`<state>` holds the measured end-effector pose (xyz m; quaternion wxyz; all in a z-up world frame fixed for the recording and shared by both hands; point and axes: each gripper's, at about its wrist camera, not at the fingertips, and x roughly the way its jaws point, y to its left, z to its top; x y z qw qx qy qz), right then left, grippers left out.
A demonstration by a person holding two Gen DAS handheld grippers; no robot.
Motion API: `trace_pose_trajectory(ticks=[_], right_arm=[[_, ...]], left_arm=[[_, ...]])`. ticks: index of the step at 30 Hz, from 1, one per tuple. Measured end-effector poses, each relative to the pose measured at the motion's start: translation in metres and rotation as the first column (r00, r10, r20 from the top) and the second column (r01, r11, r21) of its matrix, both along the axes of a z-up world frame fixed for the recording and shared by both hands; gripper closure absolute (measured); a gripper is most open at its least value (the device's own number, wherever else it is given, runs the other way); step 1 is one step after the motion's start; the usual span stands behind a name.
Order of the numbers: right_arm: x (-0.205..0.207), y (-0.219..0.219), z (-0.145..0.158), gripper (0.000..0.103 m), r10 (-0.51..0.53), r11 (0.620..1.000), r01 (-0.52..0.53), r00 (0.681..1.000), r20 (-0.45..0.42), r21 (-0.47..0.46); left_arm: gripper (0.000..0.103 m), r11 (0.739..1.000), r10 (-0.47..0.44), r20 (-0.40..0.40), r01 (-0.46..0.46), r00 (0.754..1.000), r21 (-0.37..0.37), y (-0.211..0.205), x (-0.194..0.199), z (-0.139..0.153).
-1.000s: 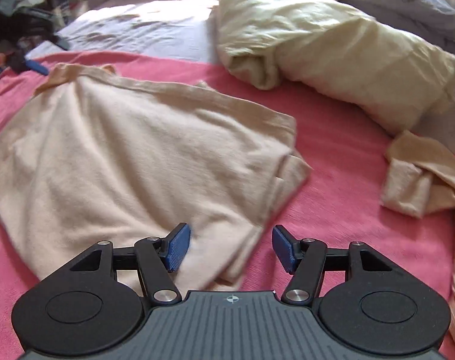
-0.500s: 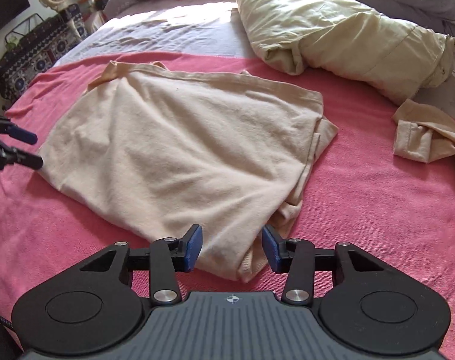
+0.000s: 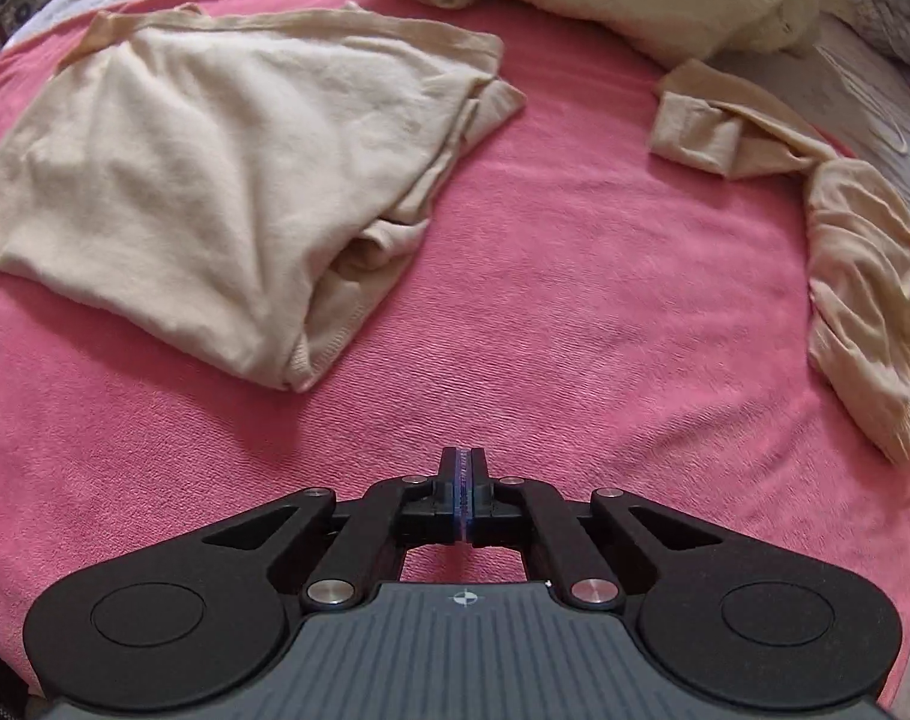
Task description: Fold clothes
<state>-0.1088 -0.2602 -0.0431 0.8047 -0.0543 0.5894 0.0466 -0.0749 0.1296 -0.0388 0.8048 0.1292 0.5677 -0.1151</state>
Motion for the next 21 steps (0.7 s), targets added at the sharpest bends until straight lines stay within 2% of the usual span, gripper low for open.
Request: trace_pose_trajectory(ticks=[1,4,6,7,8,9,12,13,14,15,16,18,19,21], right_arm=[[-0.001,-0.001,0.006,0.096,-0.008,1.000,0.008,1.000,0.019,0.022],[0.007,0.015,0.019,0.088,0.009,0.998,-0.013,0.998,0.069,0.062],[0.019,0.034,0.018,0.073,0.025,0.996,-0.032,0.996,0.086,0.085],[0.024,0.043,0.017,0.072,0.033,0.994,-0.042,0.995,0.094,0.097],[0.030,0.053,0.017,0.072,0.038,0.992,-0.050,0.994,0.103,0.114],[0.037,0.063,0.018,0.072,0.045,0.988,-0.061,0.992,0.116,0.142],[0.071,0.102,0.029,0.072,0.115,0.955,-0.162,0.974,0.194,0.248],[0.086,0.118,0.033,0.072,0.139,0.942,-0.198,0.965,0.223,0.272],[0.102,0.135,0.036,0.072,0.159,0.929,-0.231,0.954,0.253,0.288],[0.121,0.154,0.038,0.065,0.177,0.914,-0.262,0.945,0.275,0.311],[0.140,0.175,0.038,0.061,0.193,0.896,-0.287,0.939,0.286,0.338],[0.174,0.216,0.036,0.042,0.214,0.870,-0.316,0.934,0.288,0.378],[0.190,0.236,0.033,0.037,0.215,0.869,-0.312,0.937,0.275,0.383],[0.212,0.269,0.025,0.035,0.217,0.881,-0.300,0.943,0.252,0.366]], left_arm=[[0.019,1.000,0.001,0.035,-0.001,0.999,-0.018,0.001,0.000,0.008],[0.015,0.981,0.044,0.105,-0.023,0.993,-0.195,0.007,0.007,0.033],[0.015,0.962,0.085,0.083,-0.060,0.993,-0.268,0.008,0.015,0.025],[0.017,0.953,0.105,0.072,-0.080,0.992,-0.293,0.008,0.019,0.020],[0.026,0.956,0.126,0.070,-0.102,0.990,-0.276,0.004,0.021,0.012],[0.030,0.954,0.142,0.078,-0.115,0.987,-0.278,0.004,0.019,0.010],[0.030,0.928,0.129,0.084,-0.091,0.988,-0.360,0.007,0.005,0.002],[0.030,0.927,0.117,0.075,-0.082,0.990,-0.365,0.007,0.001,-0.005],[0.030,0.939,0.108,0.059,-0.082,0.992,-0.334,0.005,-0.003,-0.015],[0.030,0.952,0.095,0.072,-0.069,0.993,-0.299,0.002,-0.007,-0.020],[0.030,0.962,0.061,0.120,-0.026,0.991,-0.272,-0.002,-0.014,-0.022],[0.028,0.980,-0.012,0.165,0.045,0.986,-0.193,-0.013,-0.023,-0.025],[0.028,0.985,-0.045,0.183,0.075,0.982,-0.157,-0.019,-0.027,-0.026],[0.027,0.984,-0.048,0.195,0.080,0.980,-0.159,-0.018,-0.029,-0.027]])
